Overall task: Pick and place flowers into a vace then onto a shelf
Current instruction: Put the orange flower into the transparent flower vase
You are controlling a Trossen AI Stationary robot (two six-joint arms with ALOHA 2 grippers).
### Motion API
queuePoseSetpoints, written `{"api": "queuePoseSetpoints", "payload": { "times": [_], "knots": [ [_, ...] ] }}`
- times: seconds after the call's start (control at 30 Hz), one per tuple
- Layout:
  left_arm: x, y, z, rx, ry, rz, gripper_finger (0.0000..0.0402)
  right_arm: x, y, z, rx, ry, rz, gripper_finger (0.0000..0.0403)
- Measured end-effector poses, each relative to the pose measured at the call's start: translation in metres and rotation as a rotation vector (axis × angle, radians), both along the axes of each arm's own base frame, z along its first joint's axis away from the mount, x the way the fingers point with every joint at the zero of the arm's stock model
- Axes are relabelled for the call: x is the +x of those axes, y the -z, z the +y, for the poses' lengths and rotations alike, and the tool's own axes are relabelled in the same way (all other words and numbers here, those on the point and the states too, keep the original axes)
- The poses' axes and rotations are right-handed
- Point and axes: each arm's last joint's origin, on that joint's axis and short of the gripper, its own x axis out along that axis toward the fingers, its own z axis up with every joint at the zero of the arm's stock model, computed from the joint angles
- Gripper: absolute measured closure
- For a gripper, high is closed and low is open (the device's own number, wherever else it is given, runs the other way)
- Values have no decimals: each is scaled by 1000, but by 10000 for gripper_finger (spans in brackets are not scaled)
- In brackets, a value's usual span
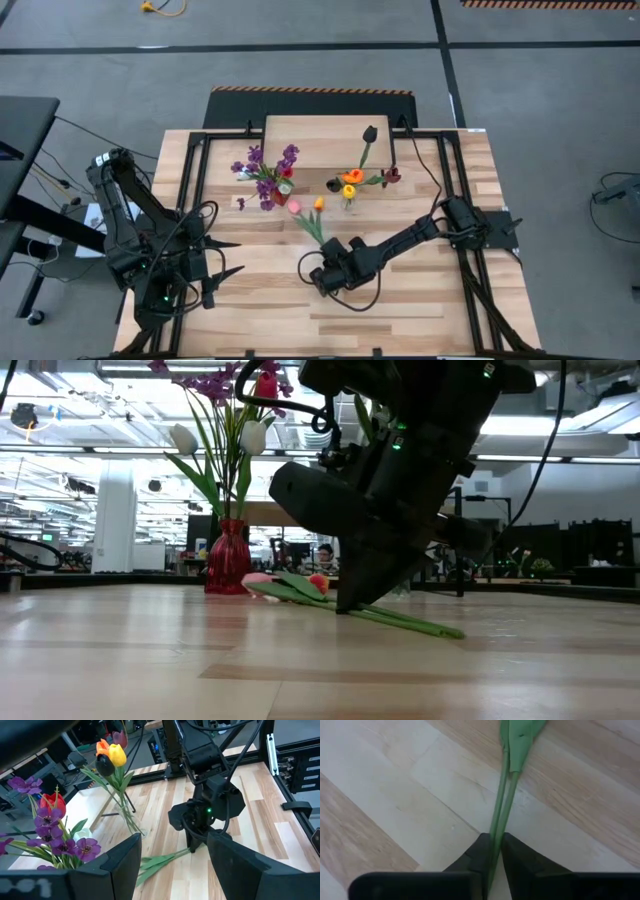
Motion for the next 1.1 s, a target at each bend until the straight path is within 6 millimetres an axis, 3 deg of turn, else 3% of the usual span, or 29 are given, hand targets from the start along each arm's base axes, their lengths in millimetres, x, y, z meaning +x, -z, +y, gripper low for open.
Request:
{"api": "queuePoseSetpoints", "payload": {
  "times": [1.1],
  "knots": [
    [0, 0, 0, 2, 0, 2, 182, 4, -5, 4, -62, -16, -33, 346]
  ]
}}
